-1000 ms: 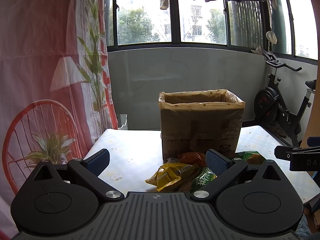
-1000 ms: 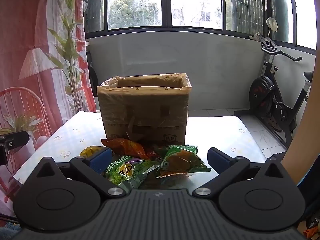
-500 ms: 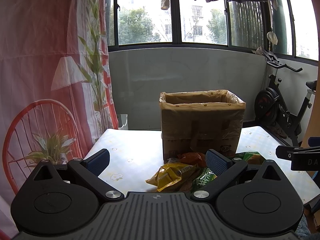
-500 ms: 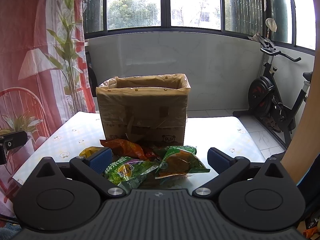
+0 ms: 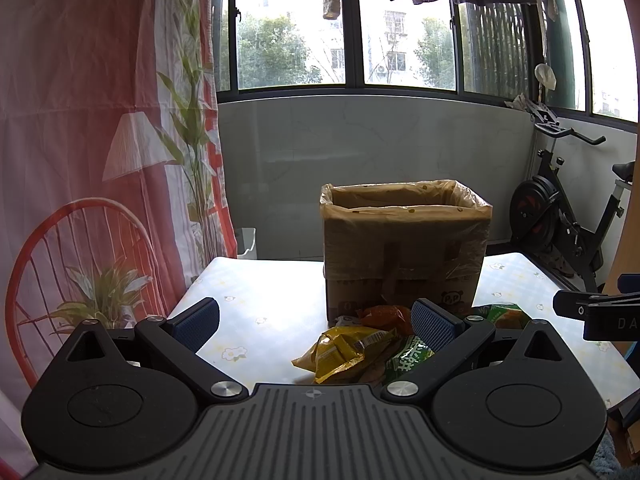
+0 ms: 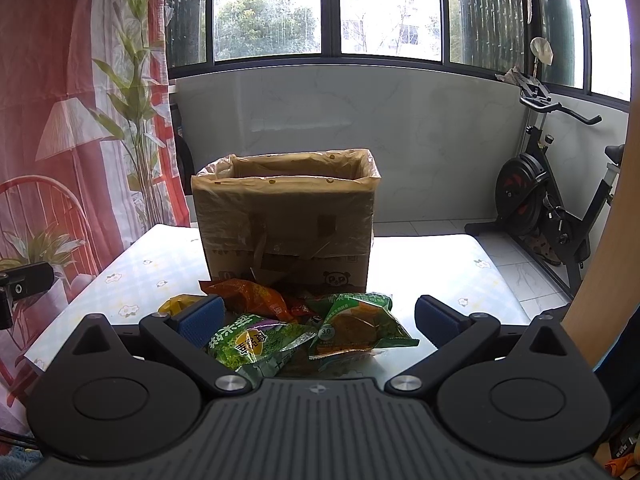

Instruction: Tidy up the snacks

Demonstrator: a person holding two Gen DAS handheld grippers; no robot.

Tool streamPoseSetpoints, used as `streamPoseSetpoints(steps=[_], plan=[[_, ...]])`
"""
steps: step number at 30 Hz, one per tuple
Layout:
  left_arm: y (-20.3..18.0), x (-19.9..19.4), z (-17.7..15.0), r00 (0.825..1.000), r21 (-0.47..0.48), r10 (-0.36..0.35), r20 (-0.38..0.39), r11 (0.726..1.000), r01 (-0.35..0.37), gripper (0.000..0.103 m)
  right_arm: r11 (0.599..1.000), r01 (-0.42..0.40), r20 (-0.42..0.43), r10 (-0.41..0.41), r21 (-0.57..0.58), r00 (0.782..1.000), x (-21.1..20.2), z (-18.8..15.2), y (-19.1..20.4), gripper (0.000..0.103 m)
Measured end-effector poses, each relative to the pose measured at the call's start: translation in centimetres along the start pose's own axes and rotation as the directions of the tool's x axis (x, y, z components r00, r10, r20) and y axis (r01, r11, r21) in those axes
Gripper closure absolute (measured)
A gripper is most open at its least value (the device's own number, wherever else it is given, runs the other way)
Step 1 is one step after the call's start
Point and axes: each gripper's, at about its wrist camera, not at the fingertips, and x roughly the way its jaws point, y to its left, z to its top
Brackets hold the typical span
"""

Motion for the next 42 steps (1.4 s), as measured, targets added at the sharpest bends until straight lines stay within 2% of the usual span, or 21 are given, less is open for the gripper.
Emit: streamPoseSetpoints(steps=[32, 39, 42], plan=[[0.1, 0.0, -0.1, 1.000, -0.001, -0.001, -0.003, 1.000, 0.001, 0.000, 1.000, 0.000, 0.004, 0.000, -0.001, 1.000, 0.0, 0.0, 0.1, 0.000], [0.2, 0.5, 0.2, 1.000, 0.004, 0.011, 0.004, 1.000, -0.011, 0.000, 1.000, -0.012, 0.008, 0.012, 0.010, 1.000, 0.1, 0.9, -0.9, 0.000], [0.4, 1.4, 0.9, 0.998, 0.028, 0.052, 0.035, 0.998, -0.053, 0.000, 0.999, -0.042, 0.037, 0.042, 0.017, 0.998, 0.5, 1.1, -1.2, 0.000]])
